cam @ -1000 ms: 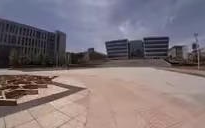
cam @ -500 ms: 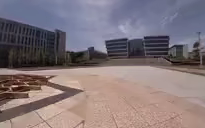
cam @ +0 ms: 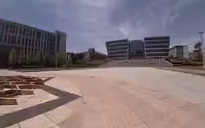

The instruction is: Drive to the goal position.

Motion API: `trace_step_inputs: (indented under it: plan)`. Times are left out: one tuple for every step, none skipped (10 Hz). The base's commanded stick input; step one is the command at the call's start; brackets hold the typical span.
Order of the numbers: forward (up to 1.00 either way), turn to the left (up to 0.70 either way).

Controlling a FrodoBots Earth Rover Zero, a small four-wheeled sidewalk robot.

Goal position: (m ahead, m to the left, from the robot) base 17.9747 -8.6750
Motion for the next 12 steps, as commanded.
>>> trace_step_inputs:
  plan:
    - [0.69, 0.00]
    - [0.69, -0.06]
    - [0.69, -0.31]
    - [0.69, -0.26]
    - [0.69, 0.00]
    - [0.69, 0.00]
    - [0.69, 0.00]
    - [0.69, 0.00]
    - [0.69, 0.00]
    - [0.69, 0.00]
    - [0.69, 0.00]
    - [0.69, 0.00]
